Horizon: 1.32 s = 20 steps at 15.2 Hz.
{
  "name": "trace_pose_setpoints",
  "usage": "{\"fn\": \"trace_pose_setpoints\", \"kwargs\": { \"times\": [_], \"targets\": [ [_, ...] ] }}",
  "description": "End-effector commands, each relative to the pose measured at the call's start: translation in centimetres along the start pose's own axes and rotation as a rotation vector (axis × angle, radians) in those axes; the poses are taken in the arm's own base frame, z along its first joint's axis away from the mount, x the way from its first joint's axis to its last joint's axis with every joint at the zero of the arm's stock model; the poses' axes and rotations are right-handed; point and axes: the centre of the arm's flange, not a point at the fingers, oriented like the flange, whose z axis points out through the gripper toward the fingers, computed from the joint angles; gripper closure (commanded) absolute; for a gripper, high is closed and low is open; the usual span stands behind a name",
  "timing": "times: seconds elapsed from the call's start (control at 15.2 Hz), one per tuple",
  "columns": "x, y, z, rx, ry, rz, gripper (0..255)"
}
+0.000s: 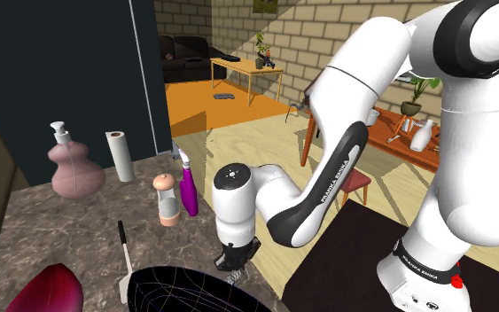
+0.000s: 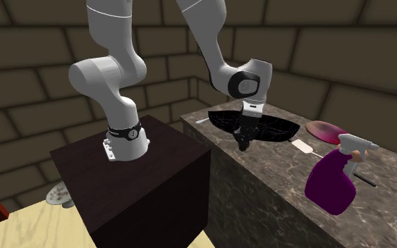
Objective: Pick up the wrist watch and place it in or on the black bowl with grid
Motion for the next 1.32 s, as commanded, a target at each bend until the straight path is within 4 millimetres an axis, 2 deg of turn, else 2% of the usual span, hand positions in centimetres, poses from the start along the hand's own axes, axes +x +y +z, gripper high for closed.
{"fn": "trace_pose_setpoints", "kwargs": {
  "times": [0.0,1.25],
  "targets": [
    [0.0,0.0,-0.9,0.000,0.000,0.000,255],
    [0.4,1.2,-10.9,0.000,0.000,0.000,255]
  ]
}}
